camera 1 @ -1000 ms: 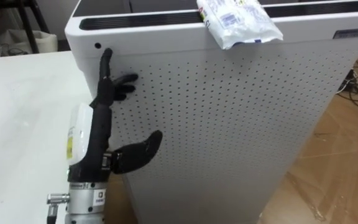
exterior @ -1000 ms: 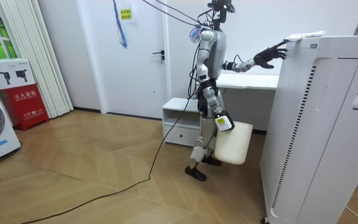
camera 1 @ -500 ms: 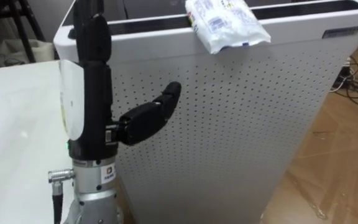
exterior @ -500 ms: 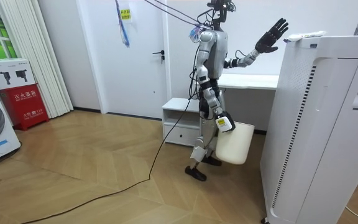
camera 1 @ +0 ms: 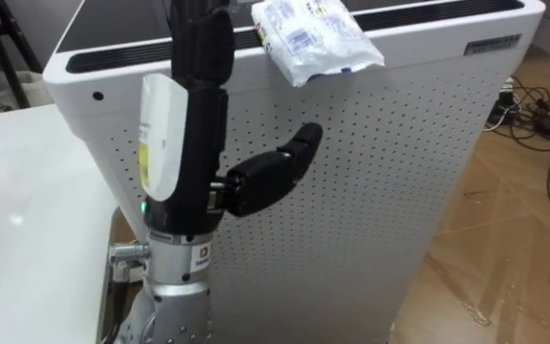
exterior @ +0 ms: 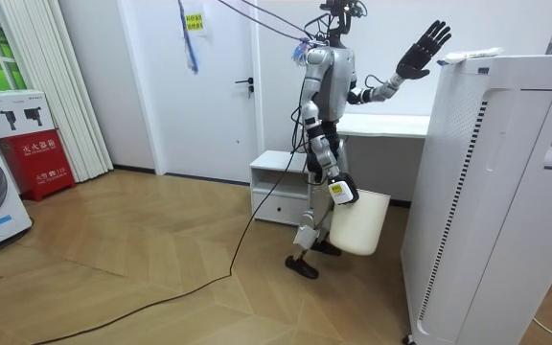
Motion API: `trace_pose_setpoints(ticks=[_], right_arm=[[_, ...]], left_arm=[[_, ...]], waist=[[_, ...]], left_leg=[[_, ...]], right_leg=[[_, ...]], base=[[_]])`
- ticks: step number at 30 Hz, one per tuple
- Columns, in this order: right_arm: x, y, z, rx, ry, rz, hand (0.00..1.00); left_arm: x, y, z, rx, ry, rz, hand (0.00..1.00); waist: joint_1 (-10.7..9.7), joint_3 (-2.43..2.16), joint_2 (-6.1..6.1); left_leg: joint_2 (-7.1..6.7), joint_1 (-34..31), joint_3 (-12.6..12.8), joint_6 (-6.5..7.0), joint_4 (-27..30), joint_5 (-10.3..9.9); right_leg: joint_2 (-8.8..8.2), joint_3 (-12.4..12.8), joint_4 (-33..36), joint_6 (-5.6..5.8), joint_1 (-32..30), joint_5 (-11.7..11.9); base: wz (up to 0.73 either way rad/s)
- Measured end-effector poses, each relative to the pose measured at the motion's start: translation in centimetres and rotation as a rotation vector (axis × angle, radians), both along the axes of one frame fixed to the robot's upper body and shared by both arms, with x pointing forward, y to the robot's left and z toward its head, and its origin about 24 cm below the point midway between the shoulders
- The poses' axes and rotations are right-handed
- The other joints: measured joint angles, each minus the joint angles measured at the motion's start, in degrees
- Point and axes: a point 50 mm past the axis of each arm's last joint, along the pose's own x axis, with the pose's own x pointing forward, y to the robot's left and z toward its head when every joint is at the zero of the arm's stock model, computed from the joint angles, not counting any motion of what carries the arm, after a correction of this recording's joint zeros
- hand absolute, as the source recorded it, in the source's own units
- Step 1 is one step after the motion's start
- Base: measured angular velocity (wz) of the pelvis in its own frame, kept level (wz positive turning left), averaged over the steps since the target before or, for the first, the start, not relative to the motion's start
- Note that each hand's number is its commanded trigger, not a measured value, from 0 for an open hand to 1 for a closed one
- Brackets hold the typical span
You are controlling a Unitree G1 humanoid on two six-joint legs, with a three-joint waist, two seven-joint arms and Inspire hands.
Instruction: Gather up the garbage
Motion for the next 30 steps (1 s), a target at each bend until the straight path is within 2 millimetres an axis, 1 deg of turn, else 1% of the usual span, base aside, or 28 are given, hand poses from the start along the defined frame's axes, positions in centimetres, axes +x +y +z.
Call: trace_pose_setpoints(ticks=[6, 8, 12, 13, 17, 20, 22, 24, 28, 30], right_arm=[[-0.2, -0.3, -0.1, -0.008, 0.023, -0.003, 1.0], [-0.1, -0.7, 0.0, -0.018, 0.024, -0.003, 1.0], [-0.2, -1.2, 0.1, -0.032, 0.026, -0.003, 1.0], [-0.2, -1.3, 0.1, -0.034, 0.027, -0.003, 1.0], [-0.1, -1.4, 0.2, -0.036, 0.026, -0.003, 1.0], [-0.1, -1.4, 0.2, -0.038, 0.026, -0.003, 1.0], [-0.1, -1.4, 0.2, -0.037, 0.026, -0.004, 1.0], [-0.1, -1.4, 0.2, -0.037, 0.025, -0.004, 1.0], [-0.3, -1.4, 0.1, -0.037, 0.032, -0.006, 1.0], [-0.4, -1.4, 0.0, -0.036, 0.039, -0.009, 1.0]], left_arm=[[0.2, 0.2, -0.3, 0.057, 0.011, 0.03, 0.0], [0.1, 0.0, -0.8, 0.132, 0.005, 0.039, 0.0], [0.1, -0.4, -1.6, 0.208, 0.015, 0.03, 0.0], [0.1, -0.5, -1.6, 0.218, 0.016, 0.028, 0.0], [0.0, -0.7, -1.7, 0.229, 0.014, 0.025, 0.0], [0.0, -0.7, -1.7, 0.229, 0.014, 0.026, 0.0], [0.1, -0.7, -1.7, 0.23, 0.013, 0.026, 0.0], [0.1, -0.7, -1.7, 0.239, 0.01, 0.03, 0.0], [0.1, -0.6, -1.6, 0.276, 0.0, 0.052, 0.0], [0.1, -0.6, -1.6, 0.282, 0.005, 0.058, 0.0]], waist=[[-0.78, 0.0, 0.61], [-0.88, 0.03, 1.31], [-0.97, 0.22, 2.05], [-1.07, 0.3, 2.07], [-1.23, 0.34, 2.16], [-1.37, 0.28, 2.23], [-1.08, 0.23, 2.26], [-0.77, 0.08, 2.35], [-0.53, -0.03, 2.09], [-0.49, -0.07, 1.73]], left_leg=[[0.23, 0.41, 0.02, -0.15, 0.18, 0.11], [0.36, 0.31, -0.02, -0.17, 0.43, 0.12], [0.37, 0.24, -0.03, -0.19, 0.46, 0.18], [0.37, 0.23, -0.03, -0.19, 0.45, 0.18], [0.37, 0.15, -0.03, -0.19, 0.32, 0.18], [0.33, 0.13, -0.03, -0.19, 0.15, 0.18], [0.32, 0.12, 0.0, -0.19, 0.12, 0.18], [0.32, 0.06, 0.01, -0.19, 0.08, 0.18], [0.27, 0.34, 0.01, -0.19, 0.03, 0.19], [0.26, 0.47, 0.01, -0.2, 0.01, 0.19]], right_leg=[[0.24, 0.25, 0.04, -0.14, 0.49, 0.11], [0.38, 0.2, 0.02, -0.2, 0.54, 0.33], [0.39, 0.22, 0.03, -0.2, 0.48, 0.38], [0.39, 0.22, 0.03, -0.2, 0.45, 0.38], [0.4, 0.22, 0.03, -0.2, 0.28, 0.38], [0.37, 0.2, 0.02, -0.2, 0.31, 0.38], [0.35, 0.22, 0.02, -0.2, 0.19, 0.38], [0.36, 0.32, 0.02, -0.2, -0.06, 0.38], [0.3, 0.27, -0.16, -0.2, 0.24, 0.38], [0.32, 0.34, -0.25, -0.19, 0.4, 0.38]], base=[[-0.02], [0.0], [0.0], [0.0], [0.0], [0.0], [0.0], [0.0], [0.0], [0.0]])
